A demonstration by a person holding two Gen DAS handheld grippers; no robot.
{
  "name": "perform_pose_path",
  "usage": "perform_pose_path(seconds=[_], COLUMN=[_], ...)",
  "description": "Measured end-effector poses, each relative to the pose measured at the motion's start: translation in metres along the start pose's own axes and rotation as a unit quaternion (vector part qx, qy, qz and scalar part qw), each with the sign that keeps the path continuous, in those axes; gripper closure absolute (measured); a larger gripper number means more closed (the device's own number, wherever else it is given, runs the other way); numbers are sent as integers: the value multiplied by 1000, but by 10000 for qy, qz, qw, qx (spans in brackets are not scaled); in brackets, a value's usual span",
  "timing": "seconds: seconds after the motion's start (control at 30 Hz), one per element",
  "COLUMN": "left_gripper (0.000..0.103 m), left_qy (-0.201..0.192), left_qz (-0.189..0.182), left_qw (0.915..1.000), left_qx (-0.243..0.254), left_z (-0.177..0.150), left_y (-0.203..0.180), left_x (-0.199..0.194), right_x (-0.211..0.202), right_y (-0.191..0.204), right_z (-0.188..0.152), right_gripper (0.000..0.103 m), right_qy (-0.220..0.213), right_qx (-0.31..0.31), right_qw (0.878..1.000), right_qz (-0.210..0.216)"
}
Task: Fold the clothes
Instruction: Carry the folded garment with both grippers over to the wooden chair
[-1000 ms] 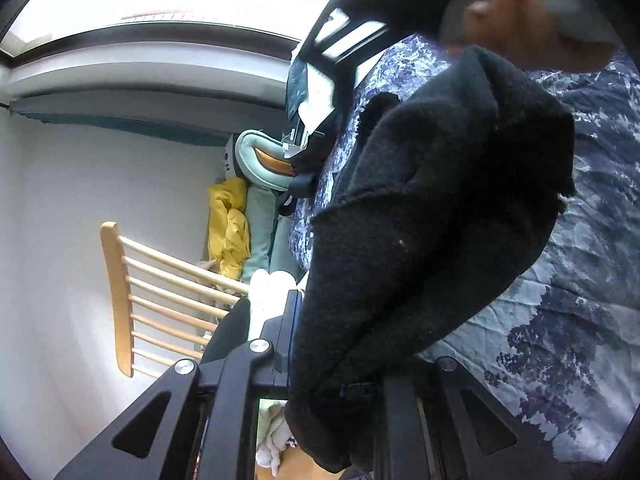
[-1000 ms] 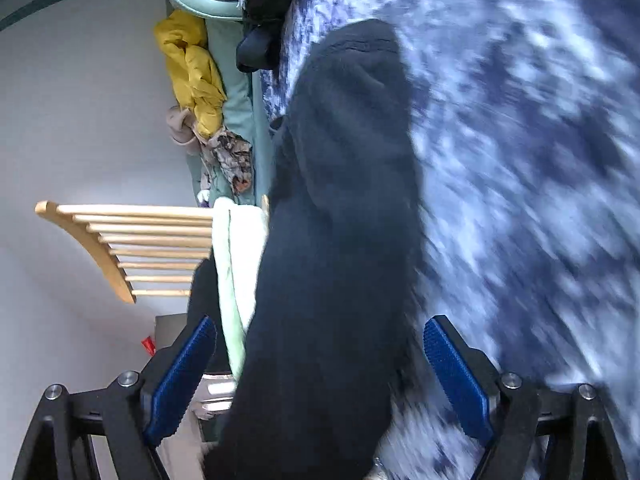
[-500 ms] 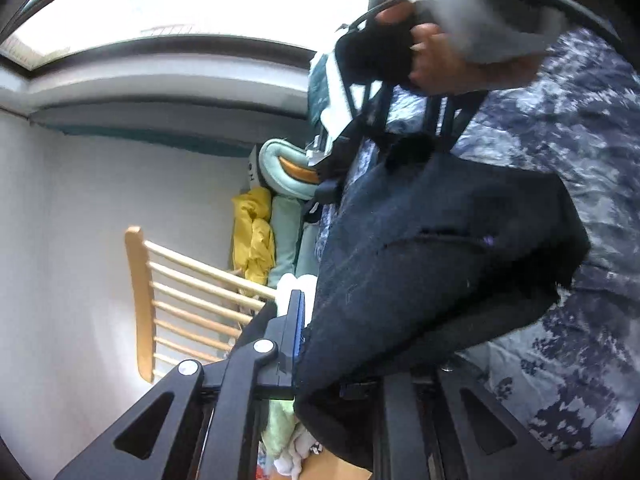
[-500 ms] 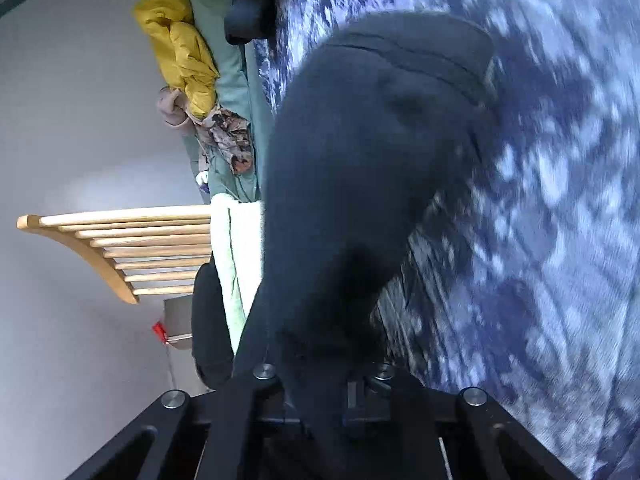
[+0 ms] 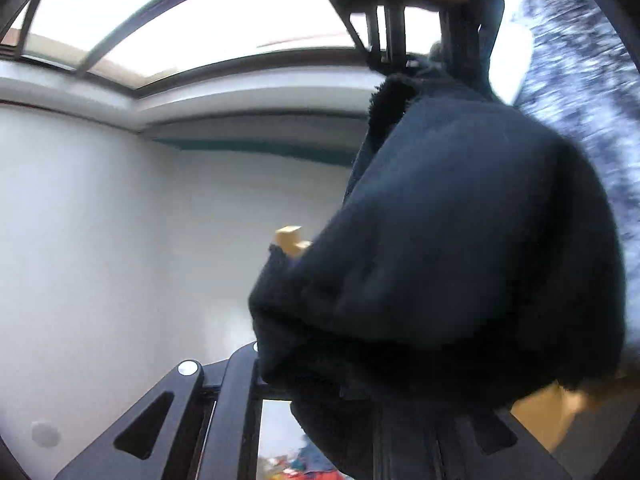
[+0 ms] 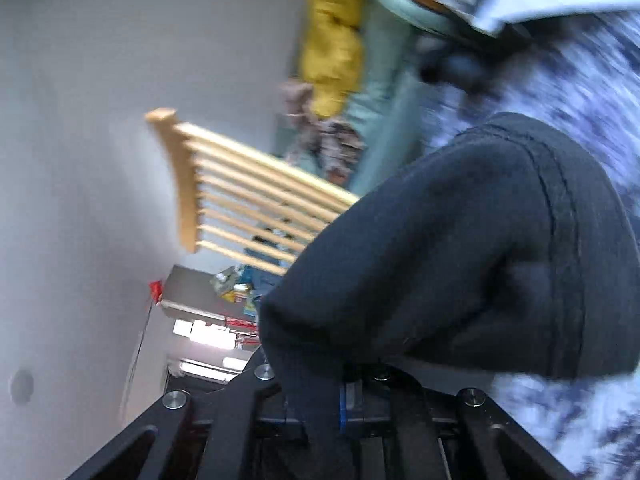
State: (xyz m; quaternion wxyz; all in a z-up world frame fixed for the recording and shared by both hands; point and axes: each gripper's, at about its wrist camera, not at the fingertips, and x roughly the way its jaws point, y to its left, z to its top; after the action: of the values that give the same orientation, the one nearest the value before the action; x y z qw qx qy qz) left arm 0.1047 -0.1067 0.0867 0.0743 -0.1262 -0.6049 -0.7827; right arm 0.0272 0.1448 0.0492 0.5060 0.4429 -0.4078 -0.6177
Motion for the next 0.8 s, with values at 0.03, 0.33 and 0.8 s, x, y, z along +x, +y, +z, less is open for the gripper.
perform_pose_path(seconds=[0.03,0.33,0.8], left_gripper=[88,88,88], left_qy=[37,521,1799], left_qz=[185,1440,1181], left_qw=[9998,9861,9741], left_qx=[11,651,697], left_z=[-6,-90,-192], left_y=[8,50,26], left_x=[8,114,275], right_x=[0,110,292], right_y=[16,141,204], right_z=[0,11,35], right_gripper=[96,96,96], right_qy=[-27,155,109], right_qx=[-167,-1492,-2422], right_qw=[9999,9883,9696], right_qz=[36,270,-341])
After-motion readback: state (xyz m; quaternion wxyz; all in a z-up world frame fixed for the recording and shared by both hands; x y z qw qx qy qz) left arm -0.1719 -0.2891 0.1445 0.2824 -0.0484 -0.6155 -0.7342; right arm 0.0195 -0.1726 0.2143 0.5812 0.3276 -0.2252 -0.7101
